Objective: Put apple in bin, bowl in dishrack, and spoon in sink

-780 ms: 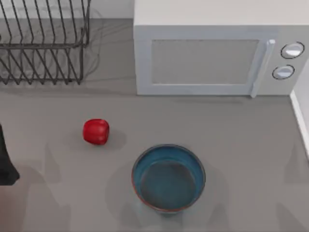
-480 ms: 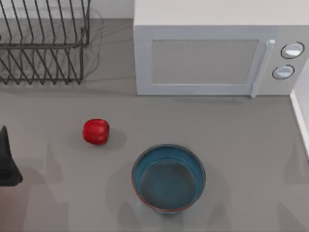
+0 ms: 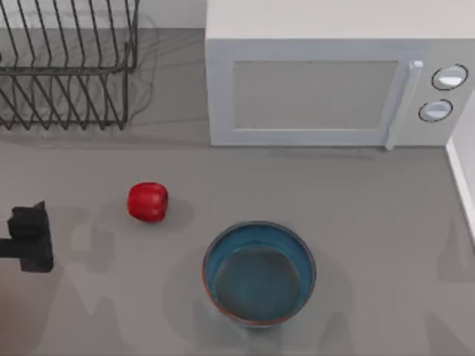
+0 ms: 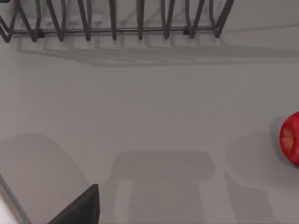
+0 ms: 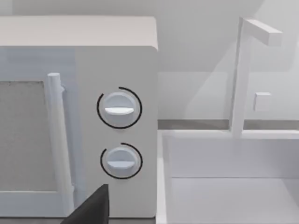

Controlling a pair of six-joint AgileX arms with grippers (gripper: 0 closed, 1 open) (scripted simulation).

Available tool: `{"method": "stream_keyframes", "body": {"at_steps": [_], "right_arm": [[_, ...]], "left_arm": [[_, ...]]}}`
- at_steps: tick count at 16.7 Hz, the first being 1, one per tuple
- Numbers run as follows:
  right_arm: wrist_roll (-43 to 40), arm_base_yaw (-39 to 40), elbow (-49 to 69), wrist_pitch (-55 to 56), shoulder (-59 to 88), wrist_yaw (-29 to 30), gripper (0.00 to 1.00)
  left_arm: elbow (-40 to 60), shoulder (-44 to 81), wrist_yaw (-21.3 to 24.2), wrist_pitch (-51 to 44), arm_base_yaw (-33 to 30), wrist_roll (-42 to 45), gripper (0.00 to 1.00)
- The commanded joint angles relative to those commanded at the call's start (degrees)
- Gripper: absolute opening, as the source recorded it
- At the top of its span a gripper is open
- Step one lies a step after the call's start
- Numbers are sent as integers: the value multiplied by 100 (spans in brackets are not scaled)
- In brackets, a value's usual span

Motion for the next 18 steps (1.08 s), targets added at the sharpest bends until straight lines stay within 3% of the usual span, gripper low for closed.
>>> {"method": "stream_keyframes", "body": {"at_steps": [11,18], "right_arm": [[0,0,0,0,0,0,100],[0,0,0,0,0,0,100]], "left_arm": [[4793,5776,30,-3389,-1138,-959,100],[7375,8364,-19,-4633,-1545,-1444,100]]}}
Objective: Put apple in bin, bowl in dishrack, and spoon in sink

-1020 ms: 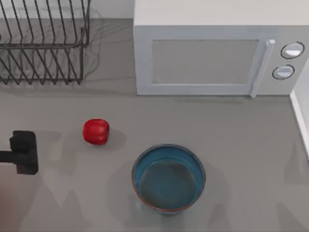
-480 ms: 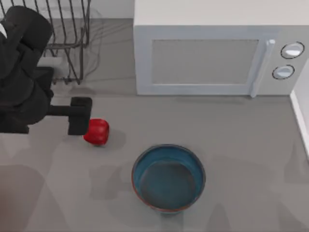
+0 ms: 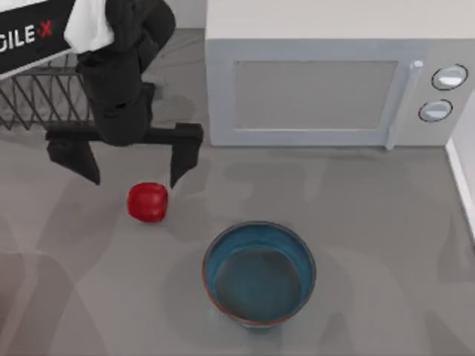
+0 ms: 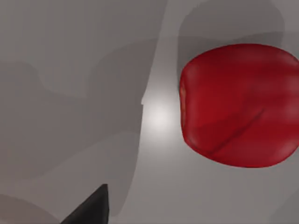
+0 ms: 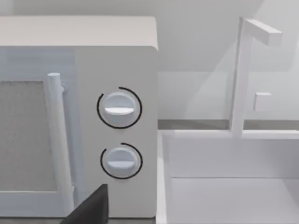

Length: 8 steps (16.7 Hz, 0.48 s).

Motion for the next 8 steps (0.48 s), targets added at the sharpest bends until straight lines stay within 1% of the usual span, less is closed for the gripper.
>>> {"method": "stream_keyframes", "body": {"at_steps": [3,8], "right_arm": [[0,0,0,0,0,0,100],[0,0,0,0,0,0,100]], "left_arm": [[543,513,-10,-195,-68,-99,100],[617,581,-11,-218,-77,-112,100]]}}
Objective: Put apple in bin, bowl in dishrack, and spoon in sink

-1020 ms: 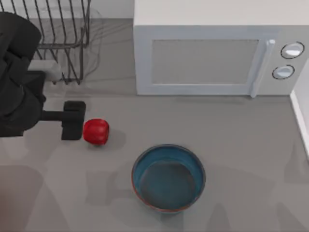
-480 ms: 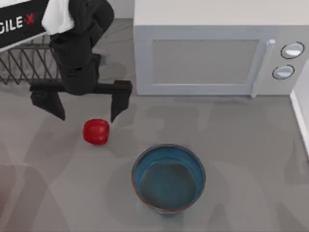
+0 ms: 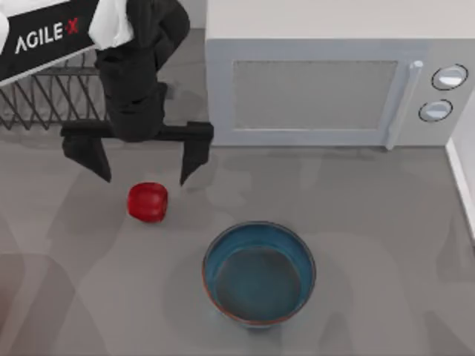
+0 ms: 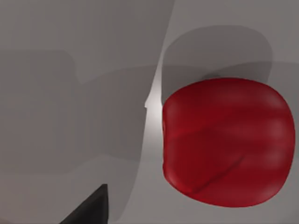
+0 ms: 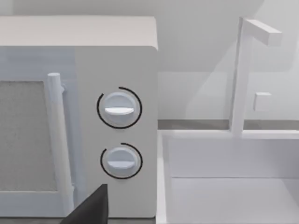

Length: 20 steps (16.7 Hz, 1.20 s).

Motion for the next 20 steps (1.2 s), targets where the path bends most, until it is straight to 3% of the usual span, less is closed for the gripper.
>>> {"method": "stream_keyframes", "body": {"at_steps": [4,9,14,20], "right_arm": [[0,0,0,0,0,0,100],[0,0,0,0,0,0,100],[0,0,0,0,0,0,100],[0,0,0,0,0,0,100]], "left_arm": [[-228,40,-1,248,18,21,100],[-996,294,2,1324,10,14,100],[-1098,341,2,1439,7,12,100],[-1098,341,2,1439,7,12,55]]}}
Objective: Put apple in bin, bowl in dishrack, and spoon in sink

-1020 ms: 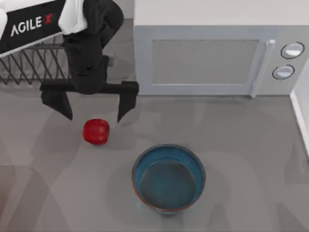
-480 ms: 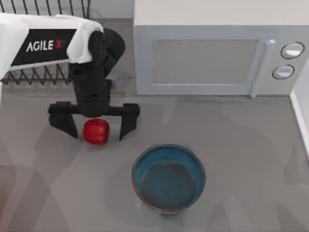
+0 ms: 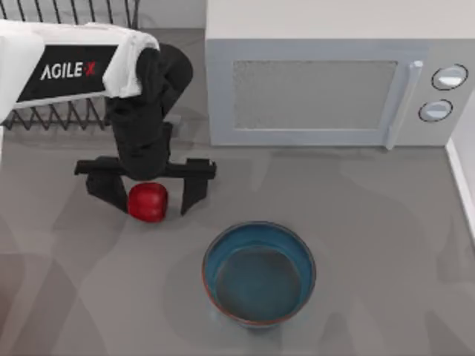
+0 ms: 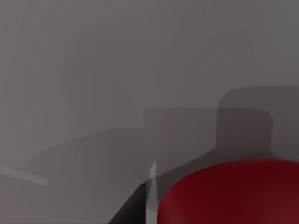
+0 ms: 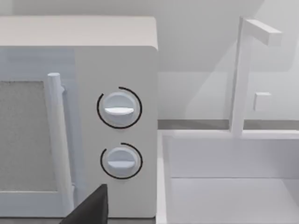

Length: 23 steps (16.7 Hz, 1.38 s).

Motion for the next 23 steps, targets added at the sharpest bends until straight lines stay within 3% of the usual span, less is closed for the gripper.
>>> {"method": "stream_keyframes", "body": {"at_steps": [7,17,23], "right_arm": [[0,0,0,0,0,0,100],[0,0,0,0,0,0,100],[0,0,0,0,0,0,100]], "left_arm": [[0,0,0,0,0,0,2],[44,-65,76,-18,-4,-34,0],[899,-329,66,-1174,-14,-53,0]]}}
